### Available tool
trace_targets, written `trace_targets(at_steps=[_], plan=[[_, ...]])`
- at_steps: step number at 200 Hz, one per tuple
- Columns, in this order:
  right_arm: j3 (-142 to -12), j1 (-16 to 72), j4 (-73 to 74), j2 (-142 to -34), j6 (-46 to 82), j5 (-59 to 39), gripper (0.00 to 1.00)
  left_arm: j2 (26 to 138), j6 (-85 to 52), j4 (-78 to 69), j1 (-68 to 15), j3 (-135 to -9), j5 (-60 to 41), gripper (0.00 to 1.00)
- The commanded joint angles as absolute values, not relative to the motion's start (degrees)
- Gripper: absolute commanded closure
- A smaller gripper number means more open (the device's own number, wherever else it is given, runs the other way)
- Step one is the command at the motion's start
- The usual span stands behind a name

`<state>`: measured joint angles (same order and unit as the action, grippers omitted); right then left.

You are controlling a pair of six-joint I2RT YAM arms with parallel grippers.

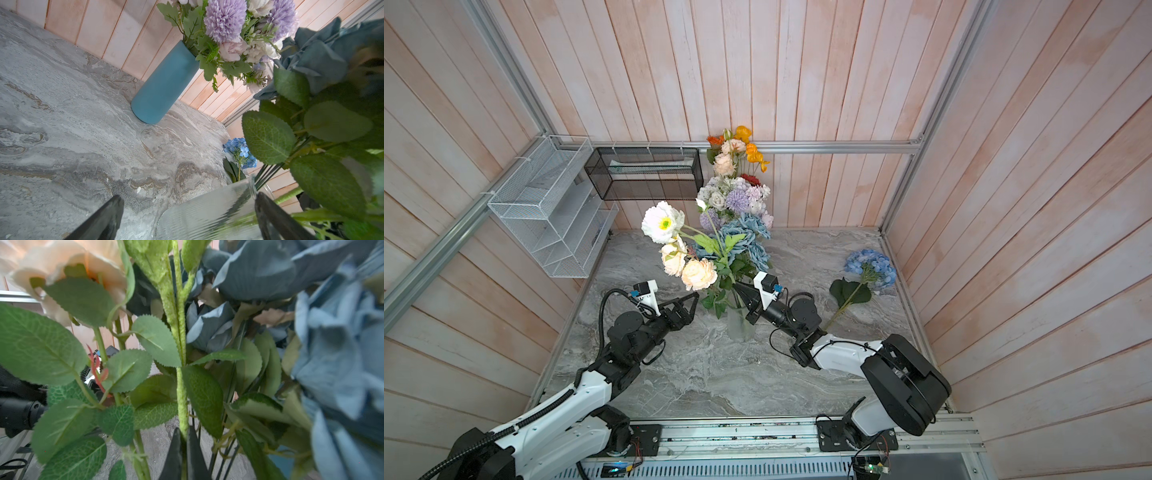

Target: Arrange the flowers into the vase

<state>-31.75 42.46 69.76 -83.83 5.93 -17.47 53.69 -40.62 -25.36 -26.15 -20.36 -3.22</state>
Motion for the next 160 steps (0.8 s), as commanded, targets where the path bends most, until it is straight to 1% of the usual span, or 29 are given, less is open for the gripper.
trace_targets(at_steps=[1, 10, 72, 101, 120, 160], plan=[[-31.1, 43.2, 65.9, -83.8, 4.8, -15.9, 1.0, 52.6, -41.0, -26.8, -25.8, -21.5, -3.8, 0.0], [-31.1, 43.5, 64.4, -83.6, 4.1, -15.4, 1.0, 52.4, -41.0, -26.7, -25.8, -21.5, -3.9, 0.0], [-30.6, 44.4, 59.5, -78.8, 1.7, -14.2, 0.77, 52.2, -41.0, -26.8, -25.8, -21.4, -3.7, 0.0], [-31.9, 44.7, 56.5, -75.7, 0.6, -14.9, 0.7, 52.5, -41.0, -27.0, -25.8, -21.4, -3.7, 0.0], [-32.7, 44.8, 55.4, -74.5, 0.1, -15.2, 0.67, 52.8, -41.0, -27.3, -25.8, -21.5, -3.8, 0.0], [-34.9, 44.8, 55.5, -74.3, -3.1, -13.6, 0.69, 52.7, -41.1, -27.3, -25.8, -21.4, -3.8, 0.0]])
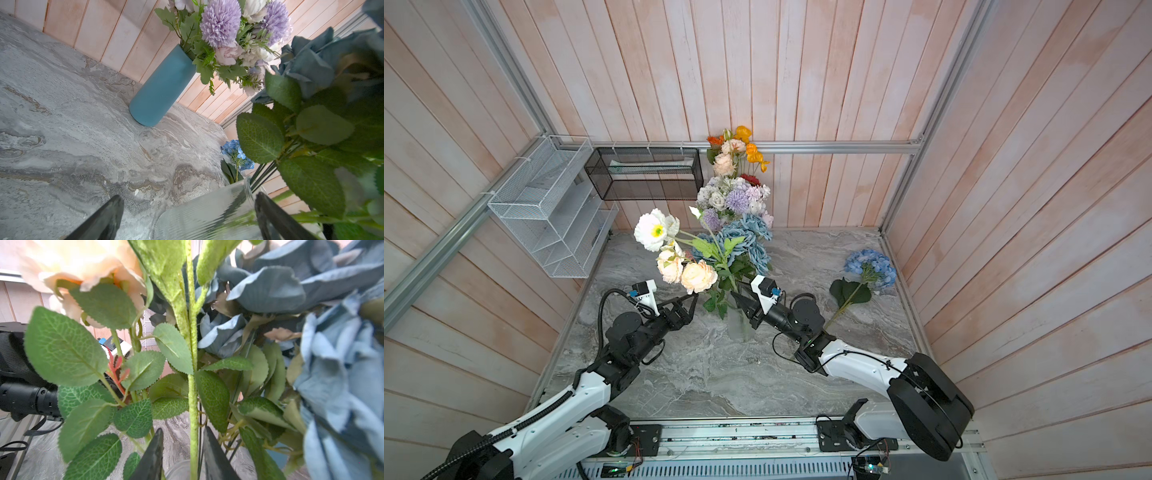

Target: Arrange the flowers into the vase

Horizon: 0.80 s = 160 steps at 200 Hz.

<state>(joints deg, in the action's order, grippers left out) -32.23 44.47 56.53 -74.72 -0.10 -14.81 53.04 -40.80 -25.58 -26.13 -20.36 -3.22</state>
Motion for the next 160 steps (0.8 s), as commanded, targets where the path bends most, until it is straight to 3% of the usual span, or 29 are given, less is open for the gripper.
trace_targets(at_steps=[1, 97, 132, 160], plan=[[-35.0, 44.9, 55.5, -74.3, -3.2, -13.6, 0.69, 52.7, -41.1, -27.3, -25.8, -21.4, -3.8, 0.0], [-41.0, 44.9, 57.6, -80.4, -8.7, -12.2, 0.83, 51.5, -40.8, -26.5, -25.8, -21.4, -3.3, 0.0], [-41.6, 44.8, 58.3, -81.3, -8.6, -11.0, 1.0, 51.3, -40.2, -26.2, -25.8, -21.8, -4.0, 0.0], [-40.4, 44.8, 60.9, -79.7, -6.1, -10.6, 1.0, 50.7, -38.9, -25.7, -25.8, -22.2, -6.0, 0.0]])
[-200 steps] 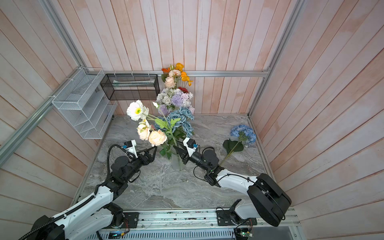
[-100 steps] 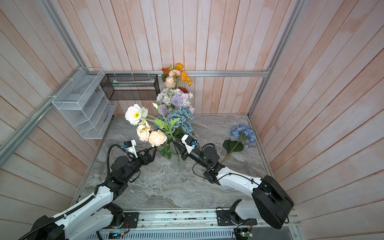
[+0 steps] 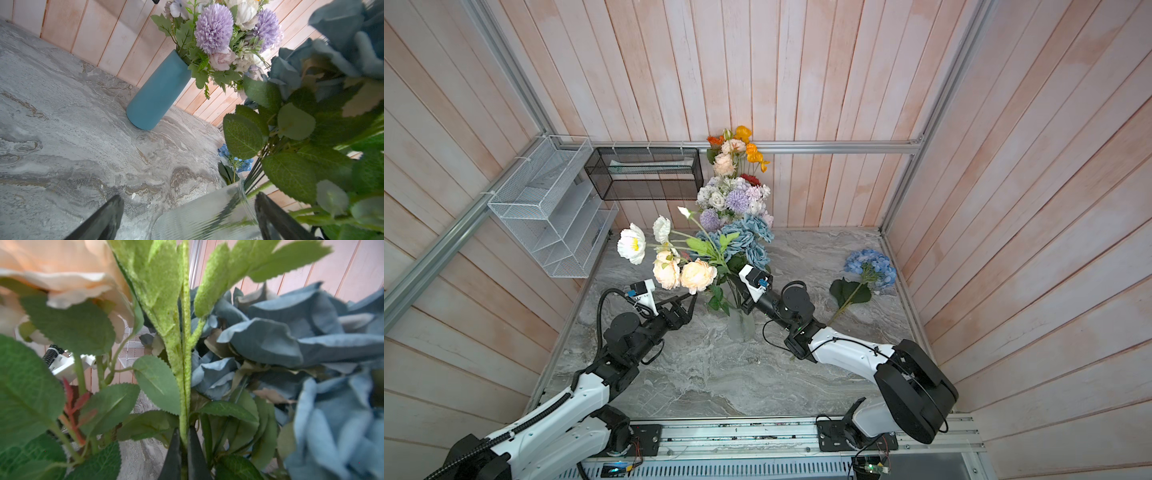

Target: Arrange the flowers into the vase

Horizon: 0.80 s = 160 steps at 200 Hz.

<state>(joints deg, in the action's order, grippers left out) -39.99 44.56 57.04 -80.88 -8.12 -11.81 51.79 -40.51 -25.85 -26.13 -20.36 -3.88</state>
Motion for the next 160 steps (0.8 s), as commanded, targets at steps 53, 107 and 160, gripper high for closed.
trace_targets(at_steps=[53, 107, 160], plan=[[-35.5, 44.8, 68.4, -77.5, 1.0, -8.6, 1.0, 50.3, -38.9, -26.2, -25.9, -21.9, -6.7, 0.0], [-32.6, 44.8, 71.6, -79.7, 4.5, -9.3, 1.0, 51.7, -39.2, -27.2, -25.9, -22.7, -7.6, 0.0], [-30.2, 45.0, 67.2, -81.6, 3.3, -6.2, 1.0, 51.7, -39.2, -27.2, -25.9, -22.8, -7.6, 0.0]])
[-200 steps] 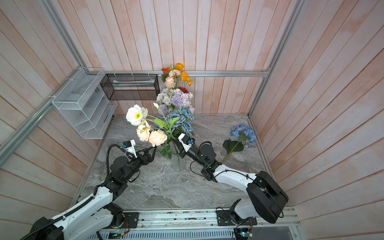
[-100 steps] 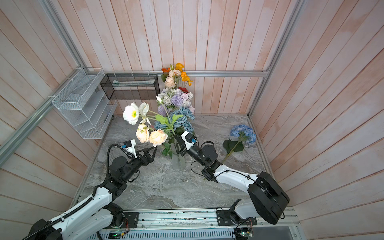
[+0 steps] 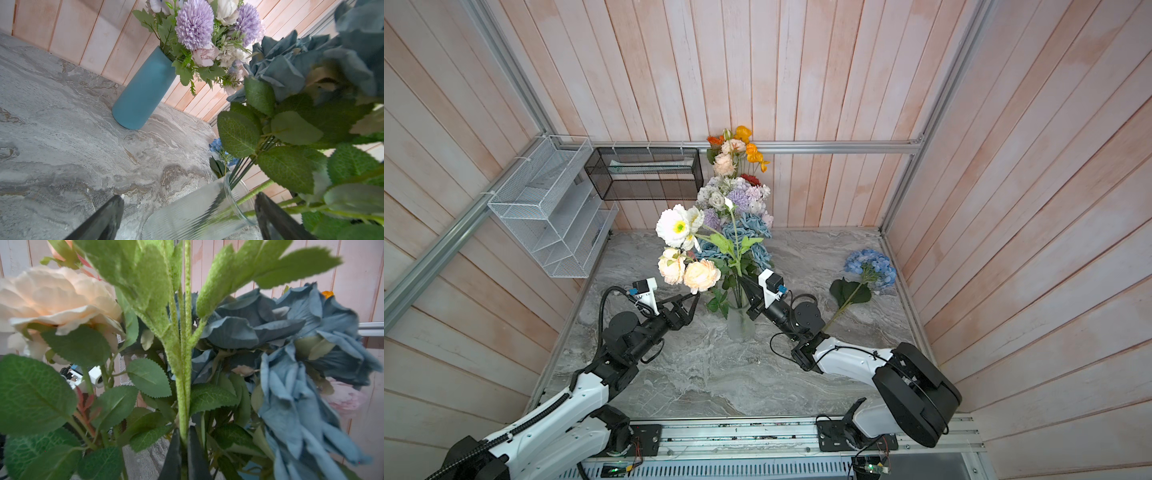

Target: Arrange the flowers into the vase

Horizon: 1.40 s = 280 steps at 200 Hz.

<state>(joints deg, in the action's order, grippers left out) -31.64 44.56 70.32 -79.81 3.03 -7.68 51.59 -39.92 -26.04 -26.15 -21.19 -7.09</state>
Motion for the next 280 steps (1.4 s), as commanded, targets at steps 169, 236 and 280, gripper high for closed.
trace_targets(at_steps=[169, 236, 280], plan=[[-34.2, 51.5, 58.5, -84.5, -9.1, -4.3, 1.0, 45.4, -26.0, -23.5, -38.4, -24.5, -7.8, 0.0], [-34.2, 52.4, 58.5, -85.0, -9.7, -3.2, 1.0, 52.0, -23.4, -28.0, -40.8, -29.3, -5.2, 0.0], [-32.6, 53.0, 58.0, -83.5, -10.2, -3.0, 1.0, 58.5, -23.6, -34.7, -40.7, -33.8, -1.4, 0.0]])
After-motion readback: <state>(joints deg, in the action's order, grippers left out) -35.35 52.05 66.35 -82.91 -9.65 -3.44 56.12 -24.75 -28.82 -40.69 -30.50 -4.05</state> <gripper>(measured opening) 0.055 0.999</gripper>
